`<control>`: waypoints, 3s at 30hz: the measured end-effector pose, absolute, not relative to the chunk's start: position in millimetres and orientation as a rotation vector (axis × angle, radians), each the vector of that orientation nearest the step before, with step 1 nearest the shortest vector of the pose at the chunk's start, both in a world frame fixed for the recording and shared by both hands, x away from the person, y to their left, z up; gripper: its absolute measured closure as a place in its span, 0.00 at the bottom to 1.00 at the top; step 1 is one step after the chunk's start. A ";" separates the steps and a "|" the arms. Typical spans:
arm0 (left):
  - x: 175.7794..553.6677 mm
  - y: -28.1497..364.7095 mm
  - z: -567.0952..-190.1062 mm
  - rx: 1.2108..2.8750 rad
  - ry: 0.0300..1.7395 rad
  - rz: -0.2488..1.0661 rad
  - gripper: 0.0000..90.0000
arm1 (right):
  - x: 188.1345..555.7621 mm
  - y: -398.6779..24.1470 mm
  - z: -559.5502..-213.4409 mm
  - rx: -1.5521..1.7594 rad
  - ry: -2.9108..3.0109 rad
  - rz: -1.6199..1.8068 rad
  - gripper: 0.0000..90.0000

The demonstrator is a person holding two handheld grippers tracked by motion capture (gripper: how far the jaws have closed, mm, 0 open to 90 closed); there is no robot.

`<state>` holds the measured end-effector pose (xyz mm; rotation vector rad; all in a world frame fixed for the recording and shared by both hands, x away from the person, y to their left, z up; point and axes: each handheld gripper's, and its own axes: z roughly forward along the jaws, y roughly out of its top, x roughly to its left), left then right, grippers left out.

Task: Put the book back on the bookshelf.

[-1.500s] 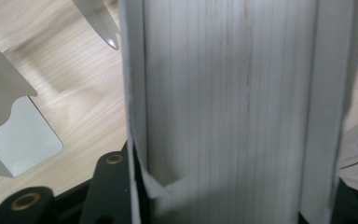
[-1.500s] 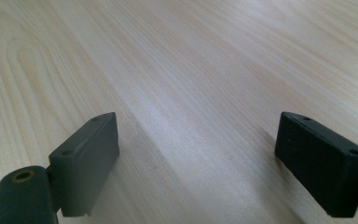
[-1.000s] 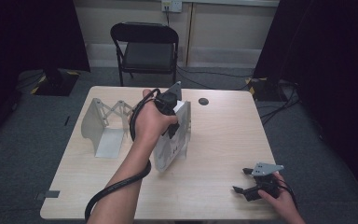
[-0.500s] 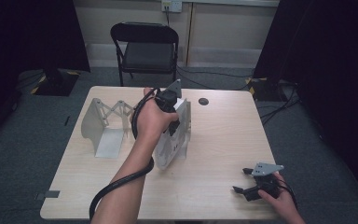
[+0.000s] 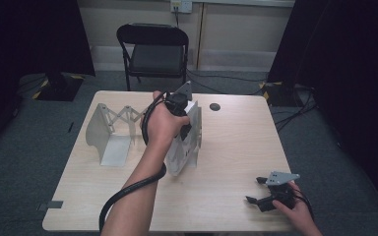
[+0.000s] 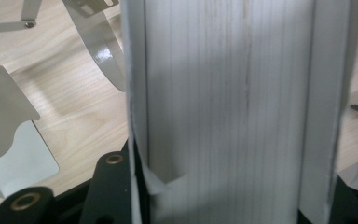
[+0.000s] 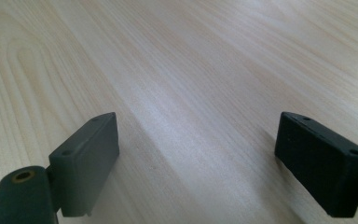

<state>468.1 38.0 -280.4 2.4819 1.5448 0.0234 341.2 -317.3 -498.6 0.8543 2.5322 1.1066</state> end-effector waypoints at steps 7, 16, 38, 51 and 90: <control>472.7 35.0 -281.0 2.471 1.570 0.036 0.59 | 341.2 -317.5 -498.5 0.853 2.535 1.103 0.14; 477.2 30.6 -283.4 2.461 1.594 0.027 0.59 | 341.3 -317.4 -498.6 0.852 2.534 1.106 0.14; 484.4 36.3 -289.9 2.404 1.664 0.071 0.59 | 341.3 -317.4 -498.6 0.852 2.535 1.106 0.14; 489.1 29.2 -291.5 2.392 1.673 0.070 0.59 | 341.3 -317.4 -498.6 0.852 2.535 1.106 0.14; 500.6 21.7 -299.6 2.325 1.733 0.100 0.59 | 341.4 -317.3 -498.6 0.851 2.535 1.106 0.14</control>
